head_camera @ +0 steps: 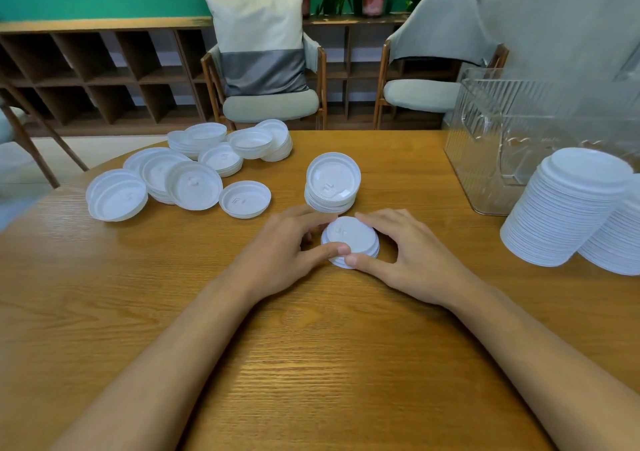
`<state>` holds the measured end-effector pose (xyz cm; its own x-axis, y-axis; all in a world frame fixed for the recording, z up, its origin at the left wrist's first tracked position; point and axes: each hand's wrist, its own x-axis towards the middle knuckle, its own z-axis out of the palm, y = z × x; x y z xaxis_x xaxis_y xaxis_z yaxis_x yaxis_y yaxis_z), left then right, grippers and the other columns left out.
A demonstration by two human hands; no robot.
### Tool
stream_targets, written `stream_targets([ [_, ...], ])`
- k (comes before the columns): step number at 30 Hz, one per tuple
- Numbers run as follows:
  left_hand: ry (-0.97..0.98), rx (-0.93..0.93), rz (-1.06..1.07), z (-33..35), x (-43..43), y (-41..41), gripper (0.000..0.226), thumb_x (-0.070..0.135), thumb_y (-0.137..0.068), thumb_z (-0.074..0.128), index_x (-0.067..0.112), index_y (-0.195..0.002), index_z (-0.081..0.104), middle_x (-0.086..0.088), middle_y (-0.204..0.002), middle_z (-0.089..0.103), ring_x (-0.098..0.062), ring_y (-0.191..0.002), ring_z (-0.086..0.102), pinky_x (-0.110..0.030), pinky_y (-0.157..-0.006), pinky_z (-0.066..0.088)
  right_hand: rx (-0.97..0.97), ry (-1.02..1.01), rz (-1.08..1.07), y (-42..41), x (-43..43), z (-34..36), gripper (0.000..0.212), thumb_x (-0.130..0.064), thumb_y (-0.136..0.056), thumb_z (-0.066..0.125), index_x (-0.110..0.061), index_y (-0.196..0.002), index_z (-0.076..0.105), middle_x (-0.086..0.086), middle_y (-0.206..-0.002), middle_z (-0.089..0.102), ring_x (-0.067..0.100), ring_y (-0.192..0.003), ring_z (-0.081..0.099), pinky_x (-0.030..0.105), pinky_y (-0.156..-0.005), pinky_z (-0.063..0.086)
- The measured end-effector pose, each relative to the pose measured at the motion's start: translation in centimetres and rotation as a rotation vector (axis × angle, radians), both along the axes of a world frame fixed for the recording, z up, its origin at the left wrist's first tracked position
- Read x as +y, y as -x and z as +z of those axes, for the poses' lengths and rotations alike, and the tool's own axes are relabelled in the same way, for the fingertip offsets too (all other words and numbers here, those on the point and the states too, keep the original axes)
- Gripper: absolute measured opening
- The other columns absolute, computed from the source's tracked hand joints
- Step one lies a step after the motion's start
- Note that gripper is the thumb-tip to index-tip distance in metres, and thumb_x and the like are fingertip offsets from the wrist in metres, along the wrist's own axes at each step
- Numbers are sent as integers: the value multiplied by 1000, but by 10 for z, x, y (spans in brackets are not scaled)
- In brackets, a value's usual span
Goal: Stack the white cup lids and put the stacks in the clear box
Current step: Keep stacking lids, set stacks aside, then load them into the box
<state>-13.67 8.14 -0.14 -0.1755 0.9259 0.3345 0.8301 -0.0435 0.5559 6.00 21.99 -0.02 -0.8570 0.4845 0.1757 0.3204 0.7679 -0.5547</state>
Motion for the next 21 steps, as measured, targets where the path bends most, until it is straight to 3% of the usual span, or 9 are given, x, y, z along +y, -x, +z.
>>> stream_targets([
  [10, 54, -72, 57, 0, 0, 4, 67, 70, -75, 71, 32, -131, 73, 15, -115, 59, 3, -96, 54, -9, -80, 39, -20, 9, -3, 0, 0, 1, 76, -61, -86, 75, -34, -152, 49, -24, -142, 45, -9, -126, 32, -1, -94, 22],
  [12, 67, -41, 49, 0, -1, 5, 65, 73, -80, 66, 35, -132, 72, 19, -113, 58, 3, -98, 54, -13, -82, 42, -22, 11, -7, 1, -1, 2, 77, -62, -85, 75, -33, -151, 50, -23, -142, 46, -8, -126, 34, 1, -96, 24],
  [14, 18, 38, 73, -1, -3, 5, 55, 73, -91, 56, 37, -129, 73, 20, -110, 57, -2, -101, 56, -27, -85, 49, -14, 21, -14, 1, -3, 2, 76, -61, -84, 77, -33, -150, 51, -23, -140, 48, -7, -126, 36, 5, -100, 27],
  [18, -278, 223, 171, 3, 6, 5, 31, 30, -100, 70, 18, -128, 73, 4, -119, 65, -17, -109, 60, -33, -91, 50, 0, 18, -27, 2, -4, 0, 78, -59, -85, 77, -33, -152, 47, -24, -138, 48, -8, -124, 34, -2, -95, 22],
  [21, -259, 396, 154, 0, 18, 8, 42, 4, -92, 76, 13, -133, 70, -4, -128, 71, -26, -120, 64, -40, -95, 50, 7, 22, -14, 4, -6, -1, 82, -57, -87, 76, -38, -157, 37, -27, -133, 46, -10, -124, 32, -1, -95, 23],
])
